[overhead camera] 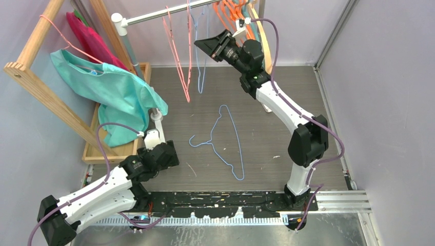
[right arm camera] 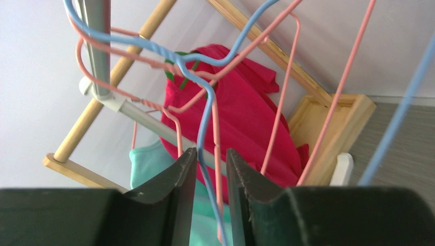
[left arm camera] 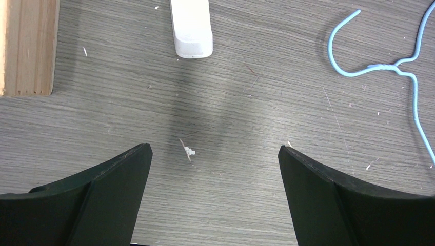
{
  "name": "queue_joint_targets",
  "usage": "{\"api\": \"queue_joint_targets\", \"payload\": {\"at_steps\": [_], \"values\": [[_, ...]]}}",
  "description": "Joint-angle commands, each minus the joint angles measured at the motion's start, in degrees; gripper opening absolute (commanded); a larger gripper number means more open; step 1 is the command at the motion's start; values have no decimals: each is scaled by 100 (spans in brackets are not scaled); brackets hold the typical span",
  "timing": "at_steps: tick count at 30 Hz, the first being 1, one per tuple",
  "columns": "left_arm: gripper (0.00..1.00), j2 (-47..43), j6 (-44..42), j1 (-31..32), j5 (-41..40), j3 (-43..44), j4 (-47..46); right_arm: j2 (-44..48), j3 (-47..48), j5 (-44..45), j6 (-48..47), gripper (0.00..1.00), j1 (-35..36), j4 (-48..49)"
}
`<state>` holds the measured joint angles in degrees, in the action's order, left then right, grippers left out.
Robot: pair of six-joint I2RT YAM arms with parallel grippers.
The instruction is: Organize the hangers
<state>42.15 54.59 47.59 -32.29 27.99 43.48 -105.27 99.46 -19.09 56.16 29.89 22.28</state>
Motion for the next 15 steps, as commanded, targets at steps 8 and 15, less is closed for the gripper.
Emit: {"api": "queue_joint_targets", "payload": {"at_steps": [8, 15], "values": [[98, 296, -15, -27, 0, 133, -349, 2087, -1357, 756, -1406, 55, 107, -343], [98, 558, -3, -40, 39, 125, -464, 3146, -2158, 1859, -2981, 58, 1039, -1663]]}}
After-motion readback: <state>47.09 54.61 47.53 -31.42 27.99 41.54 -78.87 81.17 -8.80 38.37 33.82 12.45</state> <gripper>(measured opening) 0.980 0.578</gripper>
